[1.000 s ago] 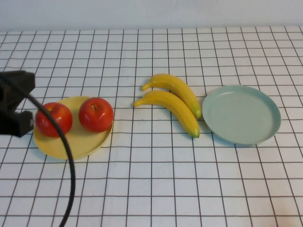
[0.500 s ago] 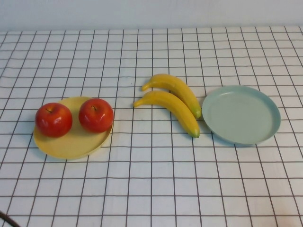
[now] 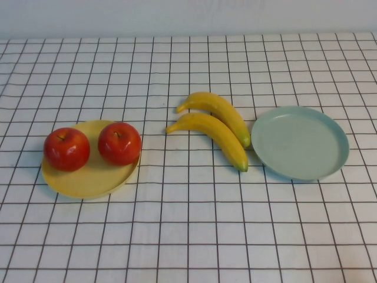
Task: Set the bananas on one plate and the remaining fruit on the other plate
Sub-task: Put another type of fruit in the right plate
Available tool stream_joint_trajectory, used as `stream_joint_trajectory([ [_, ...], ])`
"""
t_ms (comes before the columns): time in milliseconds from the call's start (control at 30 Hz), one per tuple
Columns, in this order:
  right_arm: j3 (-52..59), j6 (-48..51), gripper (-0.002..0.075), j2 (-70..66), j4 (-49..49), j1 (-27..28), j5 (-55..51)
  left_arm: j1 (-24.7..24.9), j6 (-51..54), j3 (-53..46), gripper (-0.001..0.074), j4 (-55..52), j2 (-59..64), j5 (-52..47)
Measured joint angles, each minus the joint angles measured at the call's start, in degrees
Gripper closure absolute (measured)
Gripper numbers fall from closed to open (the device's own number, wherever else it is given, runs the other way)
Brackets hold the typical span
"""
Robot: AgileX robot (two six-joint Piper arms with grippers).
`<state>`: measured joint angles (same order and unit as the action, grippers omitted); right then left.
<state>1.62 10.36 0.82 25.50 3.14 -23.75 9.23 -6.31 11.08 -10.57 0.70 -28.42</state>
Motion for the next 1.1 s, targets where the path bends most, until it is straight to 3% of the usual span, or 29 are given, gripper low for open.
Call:
stream_joint_trajectory([
  [133,0.0,0.0,0.0741,0.0,0.1,0.0,0.0,-4.1,-1.7,-3.2,0.0736,0.0,-1.2,-0.4],
  [400,0.0,0.0,0.0741,0.0,0.2,0.0,0.0,-4.6,-1.8,-11.9,0.0736,4.9,-1.4,5.1],
  [633,0.0,0.0,0.0741,0.0,0.3,0.0,0.0,-4.6,-1.8,-12.4,0.0736,13.0,-1.4,6.4],
  [1100,0.1,0.0,0.0741,0.0,0.4,0.0,0.0,-4.6,-1.9,-12.4,0.0736,13.8,-1.4,6.4],
])
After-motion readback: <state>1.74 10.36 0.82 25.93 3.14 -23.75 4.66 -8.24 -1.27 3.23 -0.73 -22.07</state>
